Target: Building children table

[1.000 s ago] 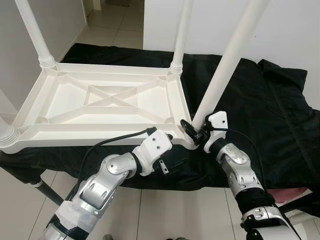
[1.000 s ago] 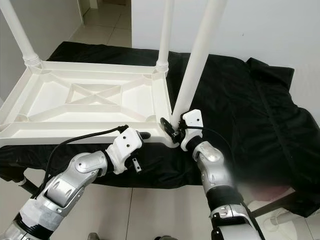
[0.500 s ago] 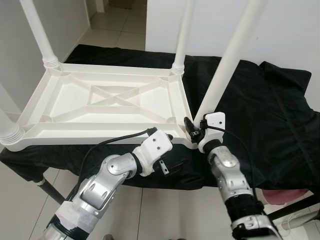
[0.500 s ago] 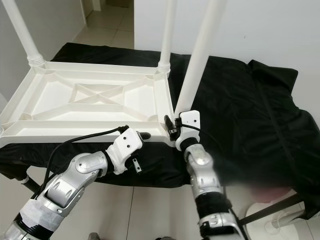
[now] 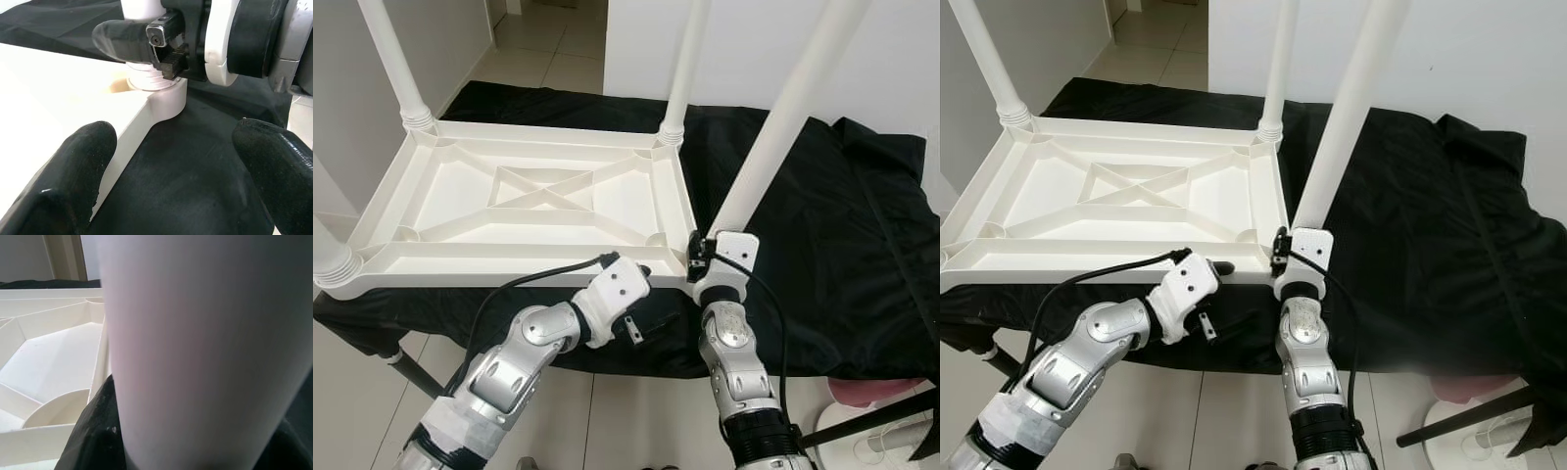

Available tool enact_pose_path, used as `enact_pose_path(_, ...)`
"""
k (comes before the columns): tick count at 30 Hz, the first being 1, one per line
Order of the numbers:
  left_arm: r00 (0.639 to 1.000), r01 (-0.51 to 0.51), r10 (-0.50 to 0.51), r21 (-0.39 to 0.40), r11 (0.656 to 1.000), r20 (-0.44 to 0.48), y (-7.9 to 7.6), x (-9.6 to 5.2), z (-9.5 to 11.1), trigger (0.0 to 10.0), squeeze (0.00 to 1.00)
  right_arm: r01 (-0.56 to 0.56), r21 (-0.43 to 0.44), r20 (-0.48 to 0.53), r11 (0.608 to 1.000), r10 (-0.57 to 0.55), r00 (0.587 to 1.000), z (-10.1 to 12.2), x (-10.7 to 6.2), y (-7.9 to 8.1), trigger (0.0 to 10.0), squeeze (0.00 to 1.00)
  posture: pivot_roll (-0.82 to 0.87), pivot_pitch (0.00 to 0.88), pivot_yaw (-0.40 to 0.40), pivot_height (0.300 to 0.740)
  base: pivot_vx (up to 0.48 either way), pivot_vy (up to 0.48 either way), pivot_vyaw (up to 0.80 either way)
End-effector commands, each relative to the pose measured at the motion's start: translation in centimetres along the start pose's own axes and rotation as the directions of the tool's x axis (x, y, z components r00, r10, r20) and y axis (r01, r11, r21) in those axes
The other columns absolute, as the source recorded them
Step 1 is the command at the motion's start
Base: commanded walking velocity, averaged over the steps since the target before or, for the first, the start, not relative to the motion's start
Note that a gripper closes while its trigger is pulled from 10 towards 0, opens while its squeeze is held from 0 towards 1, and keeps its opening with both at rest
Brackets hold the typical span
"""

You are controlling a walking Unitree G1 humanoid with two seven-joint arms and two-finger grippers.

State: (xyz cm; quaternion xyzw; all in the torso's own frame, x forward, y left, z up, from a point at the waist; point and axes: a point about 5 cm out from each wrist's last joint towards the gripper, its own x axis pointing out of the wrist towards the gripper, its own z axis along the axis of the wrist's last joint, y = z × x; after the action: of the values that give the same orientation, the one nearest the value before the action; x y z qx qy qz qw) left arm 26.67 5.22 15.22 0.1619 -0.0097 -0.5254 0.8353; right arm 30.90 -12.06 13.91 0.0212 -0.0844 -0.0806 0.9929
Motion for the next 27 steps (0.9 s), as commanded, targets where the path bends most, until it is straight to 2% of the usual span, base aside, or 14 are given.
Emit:
enact_pose_path(1, 0.999, 0.032, -0.032, 0.012, 0.999, -0.007, 0.0, 0.0, 0.0, 10.0, 0.0, 0.073, -0.016, -0.039, 0.997, -0.074, 0.996, -0.8, -0.2, -1.6, 10.0, 0.46, 0.0, 0.089, -0.04, 0.74, 0.0, 0.0, 0.0)
enact_pose_path(2, 0.999, 0.031, -0.031, 0.014, 0.999, -0.007, 0.1, 0.0, 0.0, 10.0, 0.0, 0.053, 0.002, -0.038, 0.999, -0.053, 0.998, -0.7, -0.2, -1.5, 10.0, 1.0, 0.0, 0.089, -0.038, 0.74, 0.0, 0.0, 0.0)
enact_pose_path(8, 0.999, 0.032, -0.032, 0.016, 0.999, -0.006, 0.2, 0.0, 0.1, 10.0, 0.0, 0.008, -0.001, -0.018, 1.0, -0.008, 1.0, -0.3, -0.2, -1.4, 10.0, 1.0, -0.01, 0.091, -0.035, 0.74, 0.0, 0.0, 0.0)
enact_pose_path(12, 0.999, 0.036, -0.036, 0.022, 0.999, -0.002, 0.2, 0.2, 0.2, 10.0, 0.0, -0.096, -0.008, -0.047, 0.995, 0.096, 0.994, -0.6, 0.1, -1.7, 10.0, 1.0, -0.01, 0.089, -0.03, 0.74, 0.0, 0.0, 0.0)
enact_pose_path(13, 0.999, 0.036, -0.036, 0.02, 0.999, 0.0, 0.3, 0.3, 0.3, 10.0, 0.0, -0.127, -0.024, -0.048, 0.992, 0.125, 0.991, -0.6, 0.2, -2.0, 10.0, 0.16, -0.01, 0.088, -0.031, 0.74, 0.0, 0.0, 0.0)
enact_pose_path(14, 0.999, 0.036, -0.036, 0.019, 0.999, 0.002, 0.3, 0.3, 0.3, 10.0, 0.0, -0.141, -0.037, -0.047, 0.989, 0.139, 0.989, -0.6, 0.3, -2.2, 10.0, 0.0, -0.01, 0.088, -0.031, 0.74, 0.0, 0.0, 0.0)
enact_pose_path(18, 0.999, 0.041, -0.041, 0.023, 0.999, -0.002, 0.3, 0.2, 0.1, 10.0, 0.0, -0.244, -0.025, -0.052, 0.969, 0.243, 0.969, -0.6, 0.7, -2.3, 10.0, 0.0, -0.02, 0.083, -0.029, 0.74, 0.0, 0.0, 0.0)
enact_pose_path(25, 0.999, 0.038, -0.039, 0.037, 0.999, 0.008, 0.6, 0.2, 0.5, 10.0, 0.0, -0.325, -0.048, -0.055, 0.945, 0.322, 0.945, -0.1, 1.5, -2.7, 10.0, 0.0, -0.03, 0.075, -0.027, 0.74, 0.0, 0.0, 0.0)
enact_pose_path(26, 0.999, 0.04, -0.041, 0.038, 0.998, 0.009, 0.6, 0.5, 0.5, 10.0, 0.0, -0.376, -0.067, -0.047, 0.924, 0.374, 0.926, 0.1, 1.6, -2.7, 10.0, 0.0, -0.03, 0.071, -0.026, 0.74, 0.0, 0.0, 0.0)
enact_pose_path(27, 0.999, 0.04, -0.041, 0.038, 0.998, 0.009, 0.6, 0.5, 0.5, 10.0, 0.0, -0.376, -0.067, -0.047, 0.924, 0.374, 0.926, 0.1, 1.6, -2.7, 10.0, 0.0, -0.03, 0.071, -0.026, 0.74, 0.0, 0.0, 0.0)
